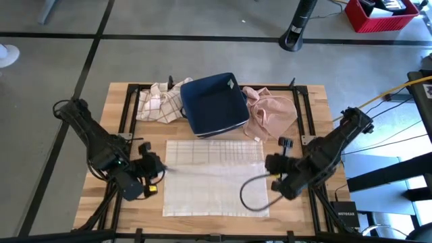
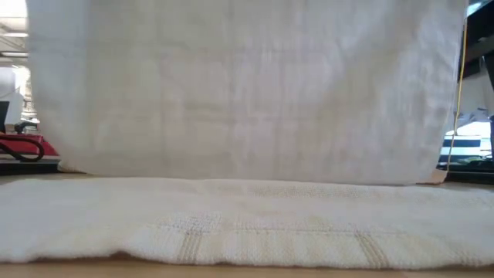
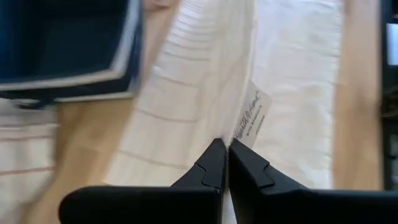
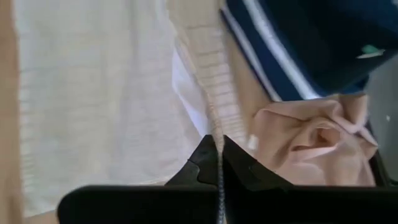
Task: Fold towel
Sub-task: Fold the white with gray pattern towel on the table
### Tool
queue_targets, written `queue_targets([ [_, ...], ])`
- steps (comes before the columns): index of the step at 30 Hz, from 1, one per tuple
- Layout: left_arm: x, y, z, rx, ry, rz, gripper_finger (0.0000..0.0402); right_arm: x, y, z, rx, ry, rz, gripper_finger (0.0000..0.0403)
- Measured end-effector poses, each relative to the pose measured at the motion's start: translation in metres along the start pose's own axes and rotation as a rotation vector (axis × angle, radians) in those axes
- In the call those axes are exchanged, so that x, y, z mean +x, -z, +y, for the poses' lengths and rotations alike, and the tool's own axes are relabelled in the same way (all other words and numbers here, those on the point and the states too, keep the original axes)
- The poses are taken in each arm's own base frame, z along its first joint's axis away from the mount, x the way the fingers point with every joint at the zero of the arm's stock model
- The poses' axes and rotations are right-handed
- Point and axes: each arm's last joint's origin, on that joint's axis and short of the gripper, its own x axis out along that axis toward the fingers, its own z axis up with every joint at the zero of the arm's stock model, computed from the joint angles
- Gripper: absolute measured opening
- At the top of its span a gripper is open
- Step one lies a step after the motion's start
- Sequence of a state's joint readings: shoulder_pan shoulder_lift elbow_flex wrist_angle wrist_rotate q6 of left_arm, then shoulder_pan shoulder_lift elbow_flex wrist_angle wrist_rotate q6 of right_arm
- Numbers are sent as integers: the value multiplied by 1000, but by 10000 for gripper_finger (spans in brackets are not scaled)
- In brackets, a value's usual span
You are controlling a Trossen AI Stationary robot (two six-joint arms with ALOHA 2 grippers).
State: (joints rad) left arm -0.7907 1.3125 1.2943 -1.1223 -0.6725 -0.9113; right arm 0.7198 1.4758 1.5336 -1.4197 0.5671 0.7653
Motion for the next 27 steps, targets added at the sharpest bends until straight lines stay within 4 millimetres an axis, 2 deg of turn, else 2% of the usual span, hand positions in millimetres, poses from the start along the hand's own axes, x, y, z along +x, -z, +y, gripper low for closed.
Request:
queue_targets([
  [4, 12, 12, -12, -26, 88, 9, 5, 12, 15, 21, 4, -52, -9, 1],
  [12, 25, 39, -28, -87, 225, 54, 5, 55, 57, 62, 46, -217, -4, 1],
  [18, 36, 57, -35, -119, 305, 83, 5, 78, 72, 71, 82, -308, 21, 1],
  [27, 61, 83, -41, -184, 403, 141, 5, 91, 80, 76, 100, -377, 26, 5],
])
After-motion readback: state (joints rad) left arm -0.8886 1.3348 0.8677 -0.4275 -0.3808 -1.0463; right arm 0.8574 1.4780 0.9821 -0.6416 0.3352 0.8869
